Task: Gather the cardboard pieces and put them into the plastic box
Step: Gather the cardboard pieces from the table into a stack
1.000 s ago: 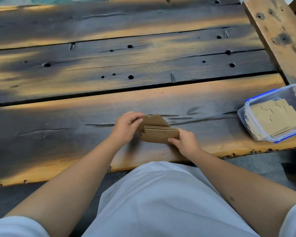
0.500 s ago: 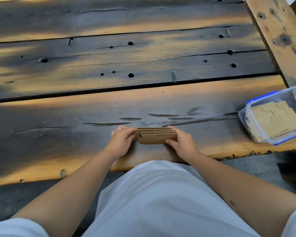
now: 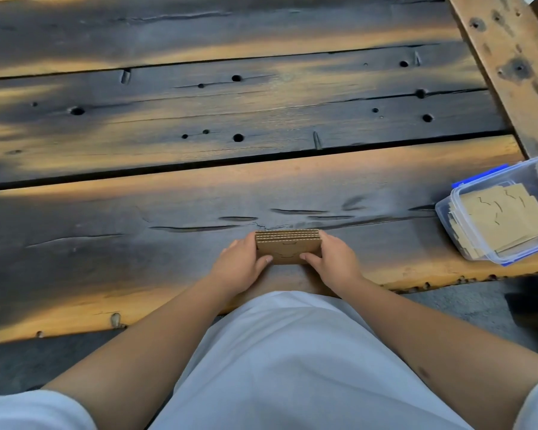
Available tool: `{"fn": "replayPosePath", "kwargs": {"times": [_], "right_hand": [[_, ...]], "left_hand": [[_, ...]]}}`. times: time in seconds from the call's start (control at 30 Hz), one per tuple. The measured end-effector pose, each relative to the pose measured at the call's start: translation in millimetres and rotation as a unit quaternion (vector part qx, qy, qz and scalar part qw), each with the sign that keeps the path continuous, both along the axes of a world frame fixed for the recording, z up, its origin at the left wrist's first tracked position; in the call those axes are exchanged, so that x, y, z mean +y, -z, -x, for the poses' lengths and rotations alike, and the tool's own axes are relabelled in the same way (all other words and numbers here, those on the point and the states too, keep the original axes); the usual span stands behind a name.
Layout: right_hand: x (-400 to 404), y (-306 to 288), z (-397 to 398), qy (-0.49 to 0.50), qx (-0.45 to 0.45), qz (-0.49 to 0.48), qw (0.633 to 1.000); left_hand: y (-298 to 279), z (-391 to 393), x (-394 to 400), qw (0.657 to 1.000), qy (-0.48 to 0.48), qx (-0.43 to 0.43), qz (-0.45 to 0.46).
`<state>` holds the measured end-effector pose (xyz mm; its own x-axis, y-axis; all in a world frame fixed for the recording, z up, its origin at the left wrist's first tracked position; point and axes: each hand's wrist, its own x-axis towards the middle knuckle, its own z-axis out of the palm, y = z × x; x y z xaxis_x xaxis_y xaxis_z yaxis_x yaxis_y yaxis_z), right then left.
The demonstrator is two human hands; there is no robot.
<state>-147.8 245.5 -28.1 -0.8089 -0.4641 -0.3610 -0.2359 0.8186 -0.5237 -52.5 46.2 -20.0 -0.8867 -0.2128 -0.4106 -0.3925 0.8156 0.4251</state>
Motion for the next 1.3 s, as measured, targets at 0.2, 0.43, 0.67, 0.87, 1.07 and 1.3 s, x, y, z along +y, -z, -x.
{"fn": "replayPosePath", "kwargs": {"times": [0.2, 0.43, 0.67, 0.87, 1.07, 1.3], "right_hand": [[-5.8, -8.4, 6.2, -0.031, 0.117, -0.031, 0.992], [-6.0, -7.5, 18.2, -0.079, 0.015, -0.033, 0.996], [-8.2, -7.2, 22.9, -0.051, -0.023, 0.007, 0.998], [-8.3, -9.9, 21.4, -0.016, -0.101, 0.077, 0.992], [-17.1, -20.7, 19.0, 0.089, -0.196, 0.177, 0.96], [-16.2, -28.3, 17.6, 0.11, -0.205, 0.179, 0.956]], "left_hand": [[-1.5, 2.2, -4.1, 0.995, 0.001, 0.069, 0.069], [0.0, 5.1, -5.4, 0.999, -0.023, 0.029, -0.008], [-8.3, 5.2, -9.0, 0.994, -0.059, 0.012, -0.086], [-16.3, 0.6, -19.1, 0.978, -0.145, 0.001, -0.148], [-22.4, -4.2, -21.4, 0.95, -0.222, 0.023, -0.22], [-33.0, -11.7, -12.8, 0.898, -0.291, 0.034, -0.328]]}}
